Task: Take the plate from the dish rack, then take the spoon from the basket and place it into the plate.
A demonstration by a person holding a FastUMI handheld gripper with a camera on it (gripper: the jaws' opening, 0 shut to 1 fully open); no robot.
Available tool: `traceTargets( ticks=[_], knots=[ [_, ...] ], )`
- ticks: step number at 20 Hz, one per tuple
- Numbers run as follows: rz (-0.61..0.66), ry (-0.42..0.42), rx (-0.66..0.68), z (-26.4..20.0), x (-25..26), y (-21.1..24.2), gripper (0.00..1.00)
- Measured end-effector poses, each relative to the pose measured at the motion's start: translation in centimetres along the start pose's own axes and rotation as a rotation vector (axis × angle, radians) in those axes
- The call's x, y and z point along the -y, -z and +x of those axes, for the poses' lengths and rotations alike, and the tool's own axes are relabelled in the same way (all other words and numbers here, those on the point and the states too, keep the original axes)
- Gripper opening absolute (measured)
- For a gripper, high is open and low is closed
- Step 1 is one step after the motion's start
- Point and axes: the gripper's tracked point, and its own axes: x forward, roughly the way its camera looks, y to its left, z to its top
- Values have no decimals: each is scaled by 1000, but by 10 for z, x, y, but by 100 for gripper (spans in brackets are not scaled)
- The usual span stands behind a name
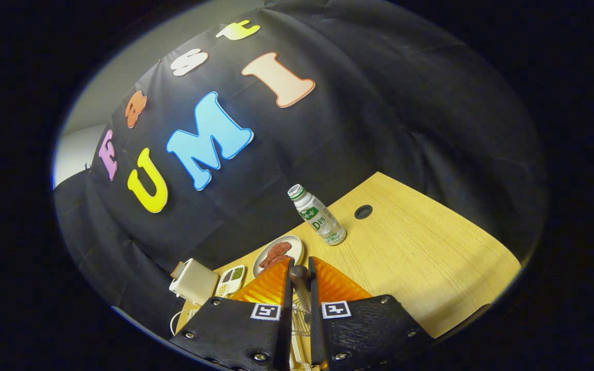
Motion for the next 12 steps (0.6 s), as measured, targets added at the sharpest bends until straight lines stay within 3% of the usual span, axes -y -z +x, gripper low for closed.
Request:
traceTargets(
  ticks=[6, 12],
  knots=[
    [-102, -149, -7, -55, -78, -6, 14],
    [-190, -277, -98, -108, -145, 50, 14]
  ],
)
